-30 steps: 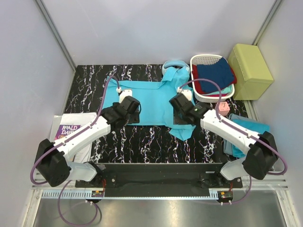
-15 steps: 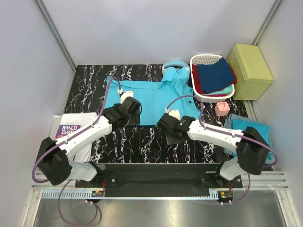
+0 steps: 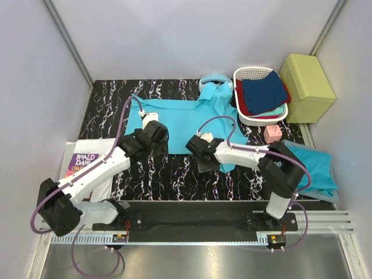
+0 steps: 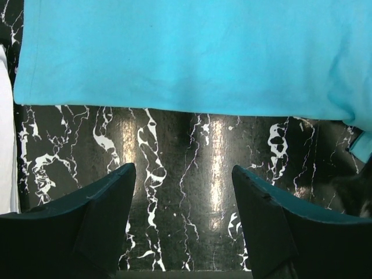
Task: Fold and stack the t-shirts
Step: Flatten out the tshirt
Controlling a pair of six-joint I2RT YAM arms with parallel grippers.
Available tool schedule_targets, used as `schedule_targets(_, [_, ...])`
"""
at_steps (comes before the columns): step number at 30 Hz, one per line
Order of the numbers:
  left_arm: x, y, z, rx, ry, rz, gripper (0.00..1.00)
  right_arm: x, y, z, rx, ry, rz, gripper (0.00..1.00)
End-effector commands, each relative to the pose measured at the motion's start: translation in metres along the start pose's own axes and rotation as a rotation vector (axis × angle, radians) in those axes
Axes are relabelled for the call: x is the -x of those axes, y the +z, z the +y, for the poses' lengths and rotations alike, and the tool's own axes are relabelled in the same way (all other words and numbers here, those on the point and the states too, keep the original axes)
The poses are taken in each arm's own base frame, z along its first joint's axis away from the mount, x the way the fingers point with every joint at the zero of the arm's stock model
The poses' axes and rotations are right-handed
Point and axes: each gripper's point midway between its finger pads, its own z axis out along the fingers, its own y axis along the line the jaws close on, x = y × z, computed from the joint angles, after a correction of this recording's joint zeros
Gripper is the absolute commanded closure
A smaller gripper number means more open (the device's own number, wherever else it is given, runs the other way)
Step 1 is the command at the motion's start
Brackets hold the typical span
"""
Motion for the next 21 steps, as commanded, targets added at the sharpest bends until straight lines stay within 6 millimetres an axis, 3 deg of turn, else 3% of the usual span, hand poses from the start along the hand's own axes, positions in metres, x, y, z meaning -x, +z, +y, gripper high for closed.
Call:
schedule_targets(1, [-0.002, -0.006, 0.006, 0.003, -0.017, -0.014, 0.27, 0.049, 0.007, -0.029, -0.05, 0.094, -0.09, 0.51])
schedule_targets(7, [-0.005, -0.005, 0.007, 0.008, -0.014, -0.005, 0.27, 0.058, 0.014, -0.048, -0.085, 0.084, -0.095, 0.51])
schedule_targets(12, [-0.006, -0.003, 0.005, 0.007, -0.014, 0.004, 0.28, 0.049, 0.019, -0.04, -0.049, 0.101, -0.069, 0.53])
schedule_targets(21, [-0.006, 0.001, 0.0, -0.001, -0.011, 0.017, 0.27, 0.063, -0.001, -0.028, -0.006, 0.084, -0.115, 0.52])
